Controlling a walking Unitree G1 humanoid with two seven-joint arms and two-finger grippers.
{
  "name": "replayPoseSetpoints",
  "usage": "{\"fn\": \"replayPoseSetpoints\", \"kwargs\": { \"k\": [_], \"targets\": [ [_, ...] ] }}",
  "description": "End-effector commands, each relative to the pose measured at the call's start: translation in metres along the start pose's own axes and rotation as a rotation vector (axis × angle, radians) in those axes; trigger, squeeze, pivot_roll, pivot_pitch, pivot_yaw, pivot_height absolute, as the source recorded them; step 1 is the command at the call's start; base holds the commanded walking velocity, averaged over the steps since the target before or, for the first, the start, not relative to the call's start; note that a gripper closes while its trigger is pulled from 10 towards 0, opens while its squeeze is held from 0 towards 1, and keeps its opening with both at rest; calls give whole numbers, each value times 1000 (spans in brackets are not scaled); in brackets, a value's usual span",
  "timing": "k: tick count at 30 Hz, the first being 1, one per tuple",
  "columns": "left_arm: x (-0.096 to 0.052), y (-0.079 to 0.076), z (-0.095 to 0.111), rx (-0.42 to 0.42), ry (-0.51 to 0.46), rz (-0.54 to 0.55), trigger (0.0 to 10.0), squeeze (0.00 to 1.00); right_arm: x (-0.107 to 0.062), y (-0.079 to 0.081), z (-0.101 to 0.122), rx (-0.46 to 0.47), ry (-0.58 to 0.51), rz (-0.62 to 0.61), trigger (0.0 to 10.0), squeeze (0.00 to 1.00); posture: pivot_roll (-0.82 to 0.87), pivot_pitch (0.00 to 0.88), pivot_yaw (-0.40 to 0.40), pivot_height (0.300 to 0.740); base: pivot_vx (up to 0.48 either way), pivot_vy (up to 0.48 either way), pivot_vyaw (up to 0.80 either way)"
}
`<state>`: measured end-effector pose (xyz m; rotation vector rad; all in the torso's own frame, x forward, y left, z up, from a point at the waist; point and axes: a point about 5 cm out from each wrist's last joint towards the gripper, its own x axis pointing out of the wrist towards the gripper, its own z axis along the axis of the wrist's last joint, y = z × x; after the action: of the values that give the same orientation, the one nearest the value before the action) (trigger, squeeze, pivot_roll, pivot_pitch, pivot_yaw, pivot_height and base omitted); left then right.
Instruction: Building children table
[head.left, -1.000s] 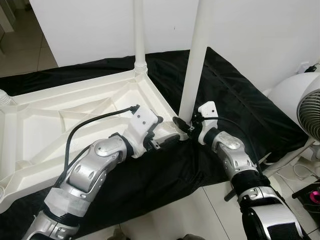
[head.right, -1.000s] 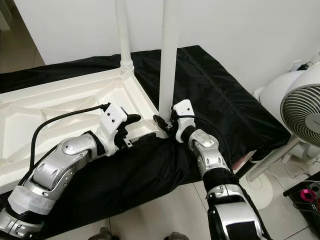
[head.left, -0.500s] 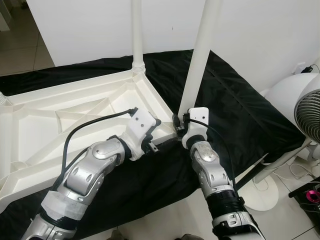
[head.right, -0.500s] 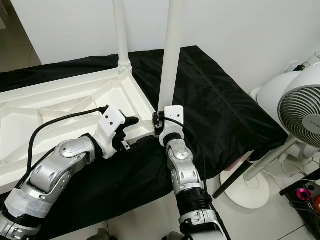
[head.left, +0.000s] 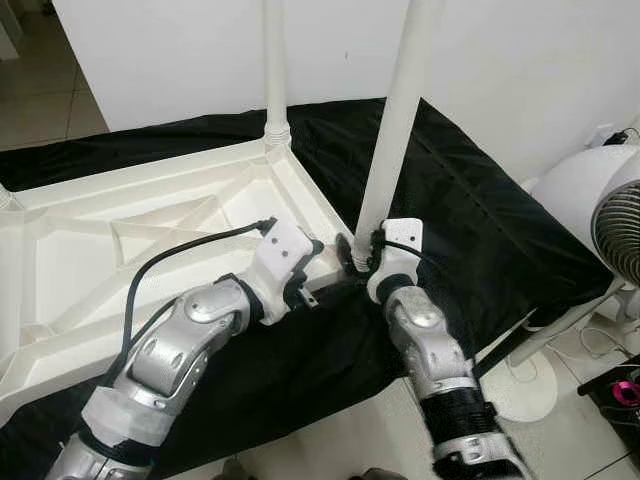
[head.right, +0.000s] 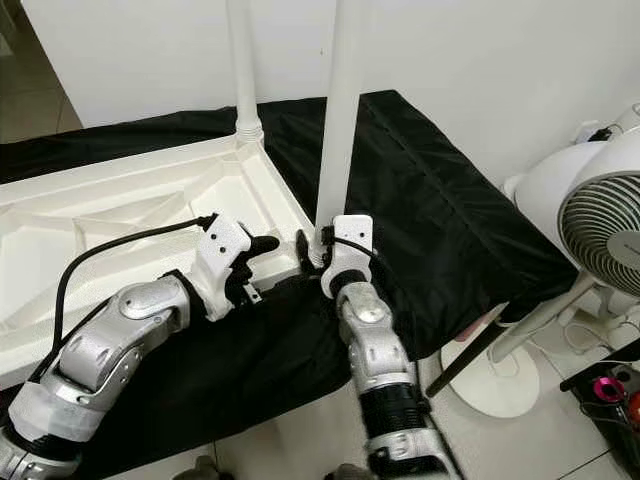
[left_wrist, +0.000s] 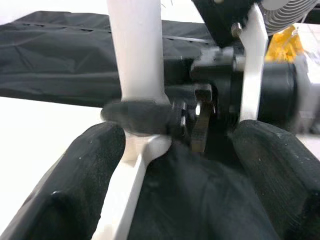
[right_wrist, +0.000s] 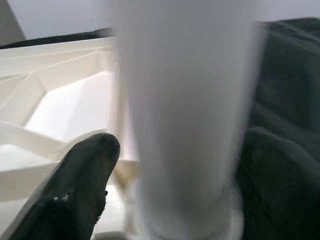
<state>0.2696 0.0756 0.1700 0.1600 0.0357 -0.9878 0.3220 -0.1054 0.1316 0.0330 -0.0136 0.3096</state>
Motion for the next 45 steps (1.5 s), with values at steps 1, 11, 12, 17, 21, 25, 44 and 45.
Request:
{"fn": "replayPoseSetpoints", "kwargs": {
  "k": [1, 11, 12, 17, 21, 25, 44, 45],
  "targets": [
    [1, -6, 0, -8, 2, -62, 10000, 0, 2, -3, 1, -8, -12, 77, 10000, 0, -61, 0, -11, 740, 0, 0, 0],
    [1, -5, 3, -7, -5, -59, 10000, 0, 15, -19, 8, -165, 2, 362, 10000, 0, -53, 0, -9, 740, 0, 0, 0],
    [1, -5, 3, -7, -5, -59, 10000, 0, 15, -19, 8, -165, 2, 362, 10000, 0, -53, 0, -9, 740, 0, 0, 0],
    [1, -1, 5, -5, -12, -37, 10000, 0, 23, -24, 12, -206, 28, 456, 10000, 0, -41, 0, -12, 740, 0, 0, 0],
    [1, 0, 6, -1, -16, -29, 10000, 0, 28, -32, 13, -233, 60, 516, 10000, 0, -39, 0, -10, 740, 0, 0, 0],
    [2, 1, 8, 1, -20, -26, 10000, 0, 31, -38, 14, -253, 92, 530, 3569, 0, -33, 0, -15, 740, 0, 0, 0],
    [1, 1, 10, 1, -24, -23, 10000, 0, 30, -44, 2, -185, 121, 488, 10000, 0, -35, 0, -16, 740, 0, 0, 0],
    [1, 1, 10, 1, -24, -23, 10000, 0, 30, -44, 2, -185, 121, 488, 10000, 0, -35, 0, -16, 740, 0, 0, 0]
  ]
}}
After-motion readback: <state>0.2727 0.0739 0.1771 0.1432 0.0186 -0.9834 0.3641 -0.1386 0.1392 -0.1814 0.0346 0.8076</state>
